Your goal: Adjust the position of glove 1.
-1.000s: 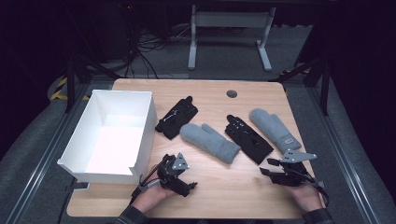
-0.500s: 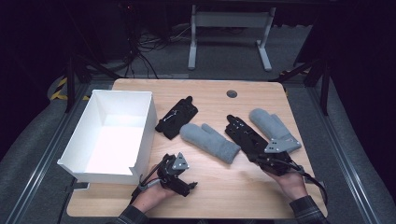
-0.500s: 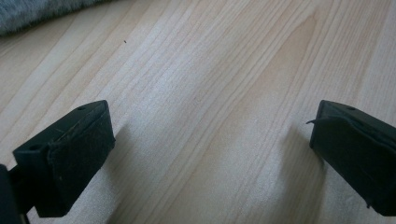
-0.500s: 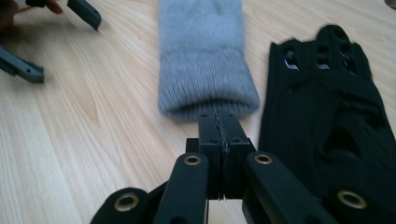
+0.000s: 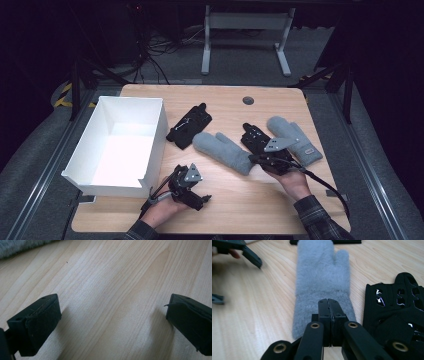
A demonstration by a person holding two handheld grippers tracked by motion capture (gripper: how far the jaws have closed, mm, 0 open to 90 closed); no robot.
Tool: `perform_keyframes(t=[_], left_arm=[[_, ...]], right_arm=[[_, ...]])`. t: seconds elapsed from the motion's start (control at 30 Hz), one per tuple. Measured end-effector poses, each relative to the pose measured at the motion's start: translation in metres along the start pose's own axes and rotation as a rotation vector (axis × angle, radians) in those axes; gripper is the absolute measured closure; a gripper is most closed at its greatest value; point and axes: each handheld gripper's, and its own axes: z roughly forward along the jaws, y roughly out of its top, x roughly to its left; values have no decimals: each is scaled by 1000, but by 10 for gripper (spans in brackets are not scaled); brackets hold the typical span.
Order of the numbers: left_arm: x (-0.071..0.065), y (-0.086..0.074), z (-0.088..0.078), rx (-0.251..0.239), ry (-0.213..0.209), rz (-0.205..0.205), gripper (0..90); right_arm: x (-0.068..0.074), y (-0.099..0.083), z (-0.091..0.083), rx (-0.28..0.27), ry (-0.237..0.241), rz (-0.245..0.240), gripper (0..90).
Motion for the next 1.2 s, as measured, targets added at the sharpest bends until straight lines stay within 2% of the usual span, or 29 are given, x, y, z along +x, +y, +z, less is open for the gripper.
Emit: perform_keyframes(t=[0.13, 0.3, 0.37, 0.43, 0.8, 1.2], left_arm=[[0, 0, 0, -1, 2, 2, 2], [0, 0, 0, -1, 2, 2, 2], [0, 0, 0, -1, 2, 2, 2], [0, 0, 0, -1, 2, 2, 2], [0, 0, 0, 0, 2, 3, 1], [0, 0, 0, -1, 2, 3, 2]], right_arm=[[-1, 8, 11, -5, 8, -15, 900], [-3, 9, 26, 33, 16, -20, 900], [-3, 7, 32, 64, 22, -19, 900], [-3, 4, 34, 66, 27, -16, 900], [5, -3, 24, 80, 34, -20, 900], [16, -24, -3, 101, 84, -19, 900]])
